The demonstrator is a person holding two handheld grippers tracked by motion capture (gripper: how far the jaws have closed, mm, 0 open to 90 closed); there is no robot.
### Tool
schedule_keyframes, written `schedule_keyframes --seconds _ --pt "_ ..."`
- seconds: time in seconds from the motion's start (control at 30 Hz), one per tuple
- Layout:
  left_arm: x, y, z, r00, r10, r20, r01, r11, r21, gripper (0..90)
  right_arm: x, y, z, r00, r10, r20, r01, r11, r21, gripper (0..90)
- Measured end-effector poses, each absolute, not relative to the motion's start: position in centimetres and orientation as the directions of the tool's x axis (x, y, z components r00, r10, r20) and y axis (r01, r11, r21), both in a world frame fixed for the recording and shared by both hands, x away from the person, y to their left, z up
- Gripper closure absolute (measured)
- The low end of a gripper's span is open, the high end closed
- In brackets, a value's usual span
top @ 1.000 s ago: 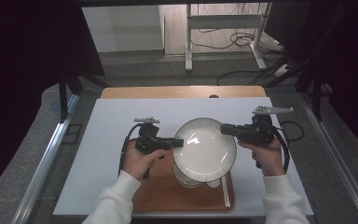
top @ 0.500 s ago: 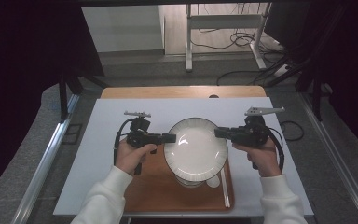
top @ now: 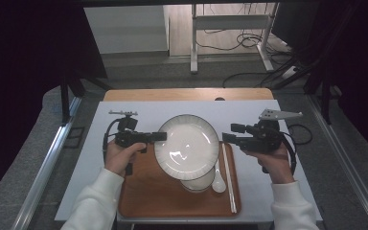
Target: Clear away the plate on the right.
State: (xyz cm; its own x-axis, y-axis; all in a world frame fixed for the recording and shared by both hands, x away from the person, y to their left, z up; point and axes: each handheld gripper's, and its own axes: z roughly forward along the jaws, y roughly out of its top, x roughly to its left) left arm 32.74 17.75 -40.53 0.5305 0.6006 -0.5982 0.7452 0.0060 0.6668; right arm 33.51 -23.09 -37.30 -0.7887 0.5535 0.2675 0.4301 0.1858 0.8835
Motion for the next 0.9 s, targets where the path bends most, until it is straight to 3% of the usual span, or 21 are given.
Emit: schedule_keyframes --seconds 0.5,0.9 --pt "30.4 25.2 -40.8 0.449 0.674 -0.586 0.736 0.092 0.67 81.9 32.5 -25.8 -38.5 -0.729 0.646 0.227 0.458 0.214 0.863 31.3" --pt "29.5 27.4 -41.2 0.425 0.69 -0.586 0.735 0.115 0.668 81.8 31.8 -27.3 -39.2 -0.711 0.676 0.194 0.473 0.255 0.843 29.4"
